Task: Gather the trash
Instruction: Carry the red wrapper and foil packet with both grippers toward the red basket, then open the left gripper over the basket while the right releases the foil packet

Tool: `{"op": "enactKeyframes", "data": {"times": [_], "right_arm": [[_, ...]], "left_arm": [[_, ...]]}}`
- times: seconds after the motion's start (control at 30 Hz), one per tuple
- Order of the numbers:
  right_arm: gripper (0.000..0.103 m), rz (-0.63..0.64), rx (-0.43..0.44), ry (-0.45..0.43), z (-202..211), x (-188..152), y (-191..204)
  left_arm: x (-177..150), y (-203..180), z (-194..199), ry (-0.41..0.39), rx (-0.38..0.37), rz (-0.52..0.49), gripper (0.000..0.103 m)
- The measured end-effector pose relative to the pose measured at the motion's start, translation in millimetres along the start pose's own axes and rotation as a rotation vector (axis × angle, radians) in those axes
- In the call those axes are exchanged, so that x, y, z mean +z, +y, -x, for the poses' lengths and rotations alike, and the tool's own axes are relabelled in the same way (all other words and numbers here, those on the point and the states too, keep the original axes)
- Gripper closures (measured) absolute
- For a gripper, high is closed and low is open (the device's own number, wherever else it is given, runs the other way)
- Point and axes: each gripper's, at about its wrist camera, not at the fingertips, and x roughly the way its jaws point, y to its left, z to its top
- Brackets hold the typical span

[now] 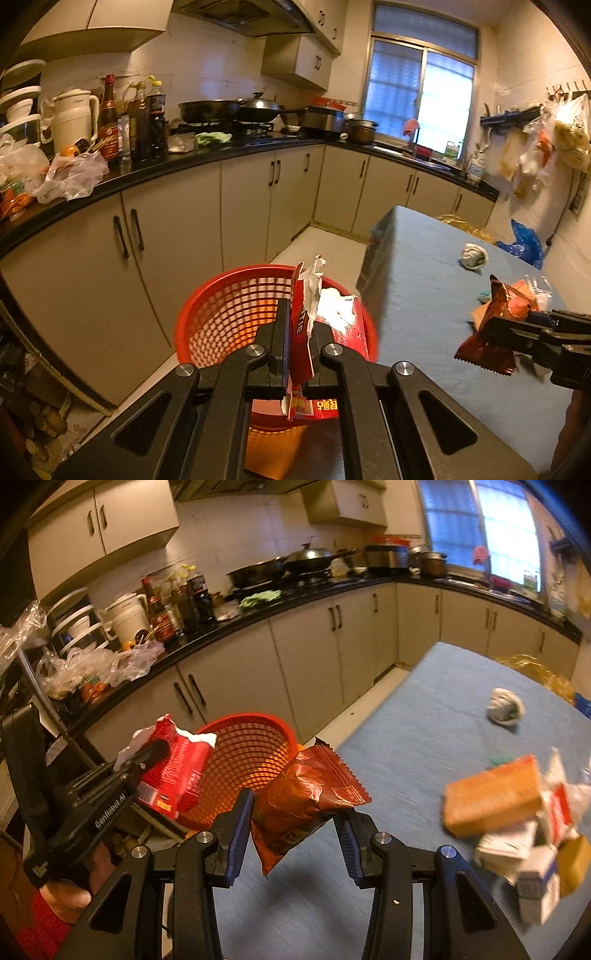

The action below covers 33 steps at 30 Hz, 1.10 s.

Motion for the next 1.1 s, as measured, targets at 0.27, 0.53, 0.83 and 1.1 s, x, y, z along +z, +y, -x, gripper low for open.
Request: {"op": "enactKeyframes", "data": {"times": [0.27,0.53,0.83,1.1], "right_arm": [[0.056,0.037,0.020,0.040,-42.3,19.3,24.0],[0.056,0.021,0.053,0.077,-72.7,31.6,28.6],[0.056,0.033,0.057,0.111,-98.7,38.2,40.9],[0.054,0.013,0.051,0.130,-109.0,40.5,35.6]], "left_arm": [[-2.8,17.8,-22.1,0.024,0.042,0.011,0.099],[-4.9,27.8,-37.2,0.048,0.041,0.021,0.099],[-7.5,35.3,-49.7,0.066,0.029,0.033,0.099],[-10.1,40.2,-55.9,0.068,0.004,0.037,0.099]]}}
